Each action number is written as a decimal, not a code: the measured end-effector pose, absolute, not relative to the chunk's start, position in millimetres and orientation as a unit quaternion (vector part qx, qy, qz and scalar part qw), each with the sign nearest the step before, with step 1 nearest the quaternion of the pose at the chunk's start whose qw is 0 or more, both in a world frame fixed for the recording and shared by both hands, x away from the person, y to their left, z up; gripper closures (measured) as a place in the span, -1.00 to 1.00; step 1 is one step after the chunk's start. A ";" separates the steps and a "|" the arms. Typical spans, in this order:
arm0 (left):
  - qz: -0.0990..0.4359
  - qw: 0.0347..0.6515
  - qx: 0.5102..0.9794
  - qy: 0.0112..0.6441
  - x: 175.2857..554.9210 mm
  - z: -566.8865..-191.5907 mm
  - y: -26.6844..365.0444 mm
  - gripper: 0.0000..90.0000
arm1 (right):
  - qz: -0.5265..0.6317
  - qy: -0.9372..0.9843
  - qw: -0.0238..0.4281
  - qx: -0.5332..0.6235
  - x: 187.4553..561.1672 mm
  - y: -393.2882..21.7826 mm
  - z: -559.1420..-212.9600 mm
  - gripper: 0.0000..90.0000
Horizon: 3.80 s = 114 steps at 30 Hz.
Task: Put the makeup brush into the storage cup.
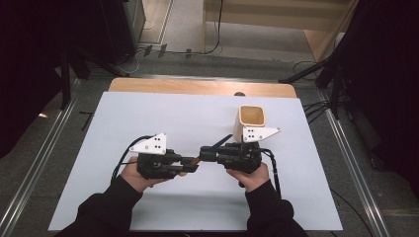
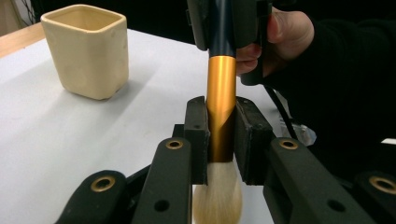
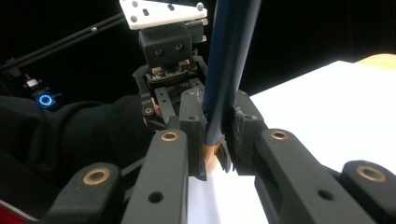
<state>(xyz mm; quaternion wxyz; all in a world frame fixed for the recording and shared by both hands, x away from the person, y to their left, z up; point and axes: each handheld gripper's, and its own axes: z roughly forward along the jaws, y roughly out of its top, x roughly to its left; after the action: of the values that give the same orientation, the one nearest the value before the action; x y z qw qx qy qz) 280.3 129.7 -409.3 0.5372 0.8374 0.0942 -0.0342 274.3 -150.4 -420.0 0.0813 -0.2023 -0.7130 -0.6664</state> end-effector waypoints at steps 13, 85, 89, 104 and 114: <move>-0.026 0.533 0.840 0.093 282.6 -402.7 136.7 0.74 | -0.649 -0.732 0.052 -0.200 273.4 -152.8 -413.7 0.09; 0.002 0.251 0.968 -0.008 279.5 -410.4 92.1 0.74 | -0.375 -0.925 -0.006 -0.058 274.1 -105.6 -429.6 0.56; 0.004 0.252 0.968 -0.008 278.9 -411.4 91.5 0.74 | -0.371 -0.927 -0.004 -0.061 274.0 -105.1 -429.9 0.70; 0.001 0.254 0.967 -0.021 277.6 -409.8 93.8 0.74 | -0.368 -0.928 0.012 -0.059 273.3 -104.2 -429.5 0.73; -0.005 0.257 0.966 -0.021 278.0 -409.4 94.8 0.73 | -0.359 -0.931 0.015 -0.064 272.9 -102.6 -427.8 0.76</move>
<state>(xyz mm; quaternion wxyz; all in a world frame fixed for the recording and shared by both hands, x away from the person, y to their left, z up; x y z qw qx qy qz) 278.0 94.8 -409.4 0.2574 0.9661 -0.0209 -0.0053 272.9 -102.6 -427.8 0.0150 -0.0636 -0.9312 -0.3587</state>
